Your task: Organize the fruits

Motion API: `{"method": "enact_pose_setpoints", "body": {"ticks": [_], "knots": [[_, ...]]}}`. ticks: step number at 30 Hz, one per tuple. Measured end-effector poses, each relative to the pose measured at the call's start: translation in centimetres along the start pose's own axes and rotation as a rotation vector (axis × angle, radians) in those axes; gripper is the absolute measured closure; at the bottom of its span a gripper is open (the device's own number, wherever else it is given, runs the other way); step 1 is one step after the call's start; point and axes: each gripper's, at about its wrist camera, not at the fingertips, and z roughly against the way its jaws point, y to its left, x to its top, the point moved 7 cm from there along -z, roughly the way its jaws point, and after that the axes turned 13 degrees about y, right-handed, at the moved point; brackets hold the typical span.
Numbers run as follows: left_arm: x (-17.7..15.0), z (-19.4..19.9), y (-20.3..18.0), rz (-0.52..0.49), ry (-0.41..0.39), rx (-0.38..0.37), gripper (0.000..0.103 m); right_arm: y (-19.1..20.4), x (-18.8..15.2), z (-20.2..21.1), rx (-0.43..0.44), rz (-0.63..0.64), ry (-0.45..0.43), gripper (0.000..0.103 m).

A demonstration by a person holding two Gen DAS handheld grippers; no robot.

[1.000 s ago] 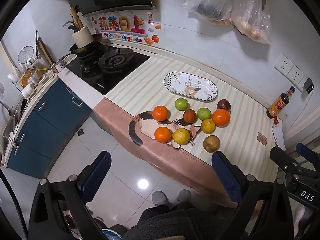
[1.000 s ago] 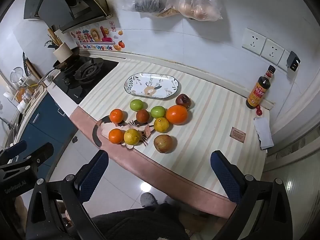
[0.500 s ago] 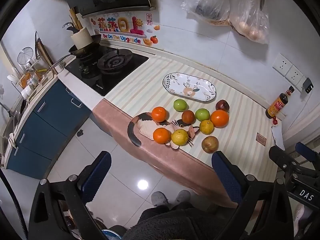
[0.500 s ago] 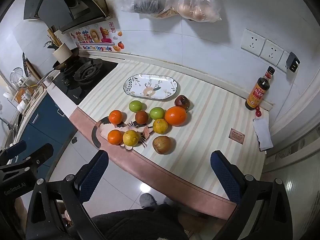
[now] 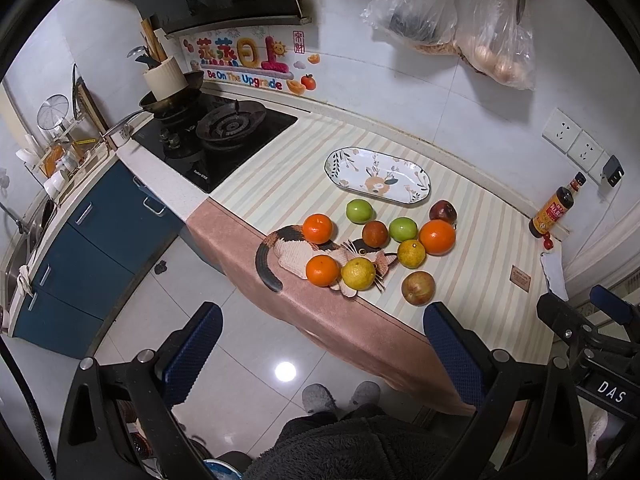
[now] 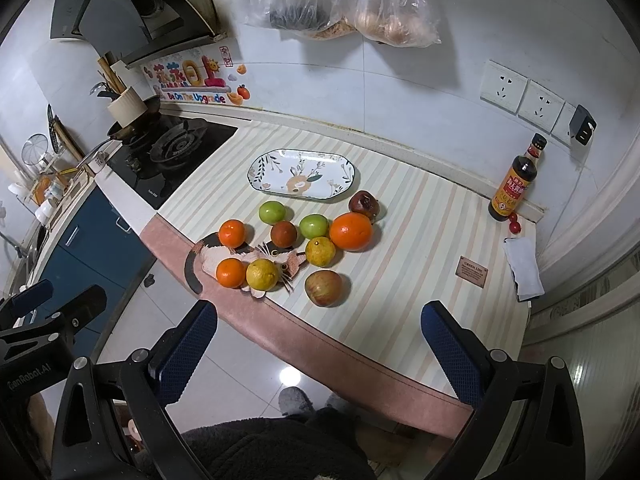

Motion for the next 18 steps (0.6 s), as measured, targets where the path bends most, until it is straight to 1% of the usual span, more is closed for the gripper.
{"method": "enact_pose_setpoints", "body": {"ticks": [2,3,5,18], "knots": [[0.2,0.2,-0.1,0.000,-0.006,0.001,0.000,-0.1,-0.1,0.1,-0.001,0.000,-0.001,0.000],[-0.3,1.1,-0.1,0.001,-0.014,0.001,0.000,-0.1,-0.1,0.1,0.001,-0.001,-0.001,0.000],[-0.3,1.3,-0.2,0.000,-0.015,0.000,0.000,-0.2,-0.2,0.2,-0.004,0.001,-0.003,0.000],[-0.7,1.5,-0.5,-0.006,-0.022,-0.002,0.000,-0.5,-0.4,0.8,-0.003,-0.001,-0.009,0.000]]}}
